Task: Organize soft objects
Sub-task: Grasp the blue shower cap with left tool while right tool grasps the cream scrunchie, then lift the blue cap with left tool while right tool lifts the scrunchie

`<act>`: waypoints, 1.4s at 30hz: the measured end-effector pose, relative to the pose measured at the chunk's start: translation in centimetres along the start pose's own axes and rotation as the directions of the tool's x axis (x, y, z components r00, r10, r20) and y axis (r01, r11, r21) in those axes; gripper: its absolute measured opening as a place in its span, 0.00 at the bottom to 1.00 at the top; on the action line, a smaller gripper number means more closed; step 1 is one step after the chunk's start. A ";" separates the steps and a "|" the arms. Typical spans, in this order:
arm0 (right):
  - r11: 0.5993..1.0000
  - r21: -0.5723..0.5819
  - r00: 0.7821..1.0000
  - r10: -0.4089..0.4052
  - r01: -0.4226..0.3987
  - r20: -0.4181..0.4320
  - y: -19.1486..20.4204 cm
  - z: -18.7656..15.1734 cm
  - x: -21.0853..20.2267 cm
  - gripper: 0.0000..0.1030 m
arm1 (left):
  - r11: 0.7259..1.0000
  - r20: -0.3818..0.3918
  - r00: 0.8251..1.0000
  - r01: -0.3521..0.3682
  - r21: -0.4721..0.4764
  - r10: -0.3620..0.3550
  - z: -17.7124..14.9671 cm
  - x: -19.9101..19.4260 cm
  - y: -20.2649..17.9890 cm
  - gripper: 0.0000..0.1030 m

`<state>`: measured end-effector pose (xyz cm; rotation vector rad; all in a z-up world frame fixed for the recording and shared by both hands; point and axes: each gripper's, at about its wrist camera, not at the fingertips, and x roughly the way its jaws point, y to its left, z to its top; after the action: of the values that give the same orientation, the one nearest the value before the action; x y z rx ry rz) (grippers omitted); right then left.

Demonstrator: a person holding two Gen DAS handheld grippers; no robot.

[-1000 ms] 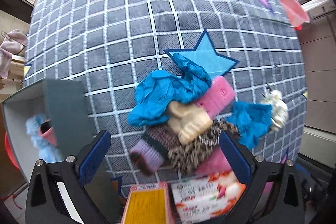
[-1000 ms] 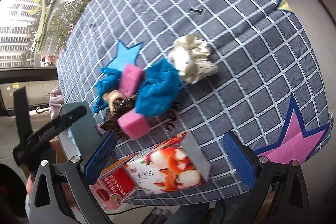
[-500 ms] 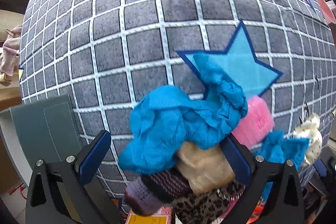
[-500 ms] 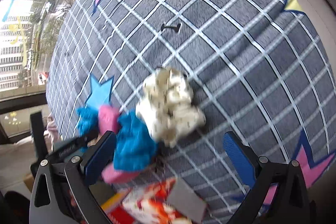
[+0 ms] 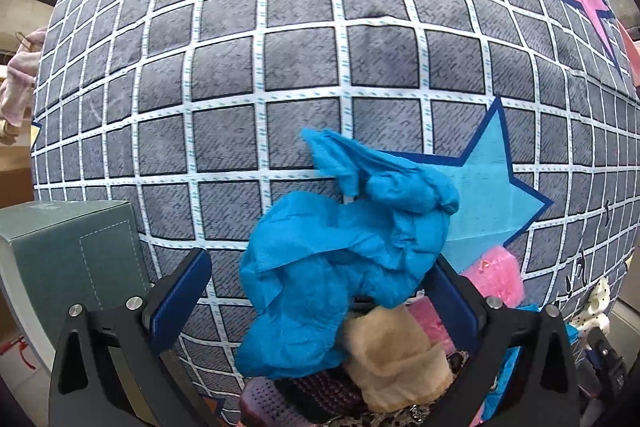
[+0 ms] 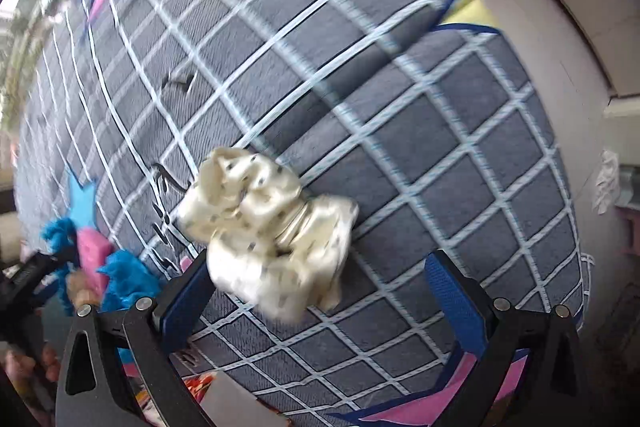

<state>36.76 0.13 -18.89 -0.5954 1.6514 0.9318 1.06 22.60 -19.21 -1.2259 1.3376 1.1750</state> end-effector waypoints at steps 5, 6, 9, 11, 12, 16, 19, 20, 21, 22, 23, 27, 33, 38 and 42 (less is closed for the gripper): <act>0.986 -0.167 0.999 -0.015 0.024 0.051 2.2 -0.4 -0.6 0.99 | 1.000 -0.019 1.000 -0.007 0.014 0.007 0.4 0.6 -1.1 1.00; 0.982 -0.189 0.998 -0.022 0.031 0.054 2.9 -0.5 -0.4 0.99 | 1.000 -0.024 1.000 -0.009 0.018 0.009 0.5 0.7 -1.2 1.00; 0.965 -0.247 0.995 -0.072 0.089 0.075 4.1 -0.4 0.8 0.99 | 0.999 -0.034 0.999 -0.017 0.031 0.018 0.7 1.3 -1.8 1.00; 0.959 -0.261 0.993 -0.092 0.107 0.072 4.5 -0.3 1.7 0.99 | 1.000 -0.030 1.000 -0.003 0.029 0.004 0.9 1.3 -1.9 1.00; 0.958 -0.265 0.993 -0.099 0.114 0.068 4.6 -0.4 2.1 0.99 | 0.999 -0.030 1.000 0.001 0.032 0.000 1.0 1.4 -2.0 1.00; 0.933 -0.315 0.984 -0.153 0.174 0.091 5.3 -0.9 3.1 0.99 | 0.999 -0.045 0.998 0.054 0.002 -0.054 0.8 2.4 -0.6 1.00; 0.914 -0.345 0.977 -0.192 0.214 0.097 6.7 -1.4 3.7 0.99 | 0.997 -0.047 0.996 0.072 -0.013 -0.072 1.2 2.6 0.2 1.00; 0.916 -0.340 0.977 -0.189 0.211 0.097 6.0 -1.8 3.8 0.99 | 0.997 -0.048 0.996 0.073 -0.015 -0.074 1.4 2.6 0.3 1.00; 0.919 -0.334 0.978 -0.187 0.209 0.096 6.0 -2.0 3.9 0.99 | 0.997 -0.048 0.996 0.073 -0.015 -0.074 1.3 2.8 0.5 1.00; 0.920 -0.331 0.978 -0.186 0.207 0.094 5.9 -2.0 3.9 1.00 | 0.997 -0.046 0.996 0.073 -0.017 -0.074 1.0 2.9 0.4 1.00; 0.922 -0.328 0.978 -0.186 0.207 0.094 6.0 -2.3 4.1 1.00 | 0.997 -0.043 0.996 0.073 -0.017 -0.074 1.0 2.9 0.5 1.00; 0.925 -0.319 0.977 -0.188 0.209 0.097 6.3 -1.2 4.5 1.00 | 0.997 -0.042 0.996 0.072 -0.021 -0.073 -0.4 3.4 0.3 1.00; 0.923 -0.324 0.978 -0.202 0.208 0.055 6.6 0.8 5.0 0.99 | 0.997 0.001 0.998 0.069 -0.017 -0.069 -1.9 2.2 -0.7 0.87; 0.899 -0.389 0.979 -0.172 0.200 0.107 7.5 0.7 3.2 0.42 | 0.991 0.053 0.996 0.067 0.113 -0.073 -2.9 -0.1 -3.2 0.13; 0.914 -0.379 0.988 -0.120 0.147 0.093 7.1 1.2 2.4 0.30 | 0.988 0.148 0.985 0.069 0.138 -0.090 -3.7 -2.5 -3.8 0.13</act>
<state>31.24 5.31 -19.39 -0.9214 1.3531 1.1721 4.84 18.99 -16.57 -1.0620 1.2200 1.0840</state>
